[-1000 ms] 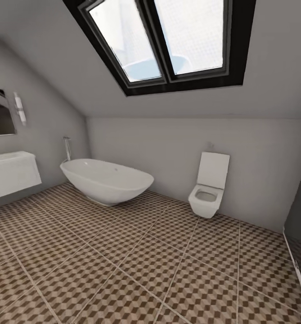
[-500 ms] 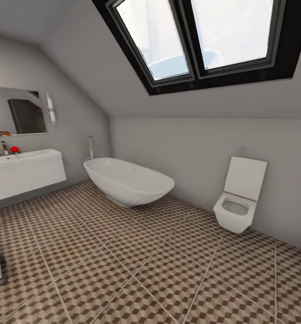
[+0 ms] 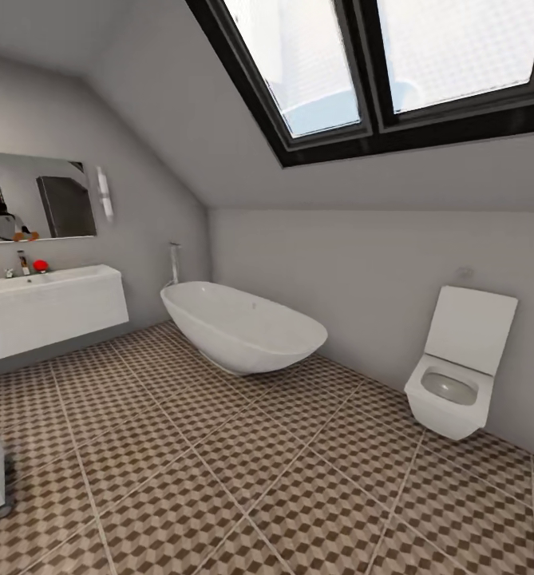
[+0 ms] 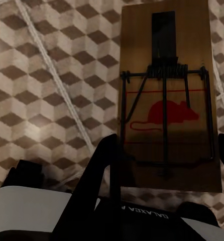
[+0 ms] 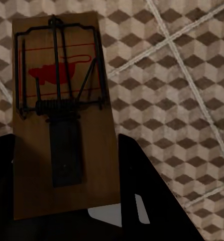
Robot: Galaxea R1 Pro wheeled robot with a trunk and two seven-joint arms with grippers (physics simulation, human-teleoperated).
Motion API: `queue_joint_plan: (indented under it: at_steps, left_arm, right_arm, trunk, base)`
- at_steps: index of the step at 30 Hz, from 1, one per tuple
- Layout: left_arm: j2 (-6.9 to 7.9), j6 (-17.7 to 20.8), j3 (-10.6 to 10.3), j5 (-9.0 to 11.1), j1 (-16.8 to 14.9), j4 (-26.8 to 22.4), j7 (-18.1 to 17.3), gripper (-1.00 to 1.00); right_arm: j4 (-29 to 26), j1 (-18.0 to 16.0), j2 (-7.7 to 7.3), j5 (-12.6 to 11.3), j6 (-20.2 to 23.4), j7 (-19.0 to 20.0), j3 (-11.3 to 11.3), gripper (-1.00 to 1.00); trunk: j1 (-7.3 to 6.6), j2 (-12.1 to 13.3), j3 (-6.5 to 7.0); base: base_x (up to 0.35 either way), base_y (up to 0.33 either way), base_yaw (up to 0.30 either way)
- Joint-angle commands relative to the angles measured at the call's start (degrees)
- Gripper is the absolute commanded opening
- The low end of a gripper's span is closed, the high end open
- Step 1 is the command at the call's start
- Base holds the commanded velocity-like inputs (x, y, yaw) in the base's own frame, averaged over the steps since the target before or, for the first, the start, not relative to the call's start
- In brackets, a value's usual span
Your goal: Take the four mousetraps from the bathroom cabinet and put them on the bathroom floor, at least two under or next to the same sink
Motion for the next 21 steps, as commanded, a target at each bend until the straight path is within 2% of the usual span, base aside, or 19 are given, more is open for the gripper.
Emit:
queue_joint_plan:
  at_steps: [1,21]
  left_arm:
    - [0.02,0.28,-0.37,0.60,-0.03,-0.03,-0.16,-1.00]
    - [0.04,0.09,-0.39,0.62,-0.07,-0.03,-0.16,-1.00]
  right_arm:
    - [0.08,-0.08,0.00,0.07,0.08,0.15,0.32,-1.00]
    - [0.08,-0.08,-0.02,0.03,-0.74,0.15,0.32,-1.00]
  trunk:
    - [0.03,-0.03,-0.06]
    - [0.03,-0.03,-0.06]
  base:
    - [0.324,0.000,0.239]
    - [0.324,0.000,0.272]
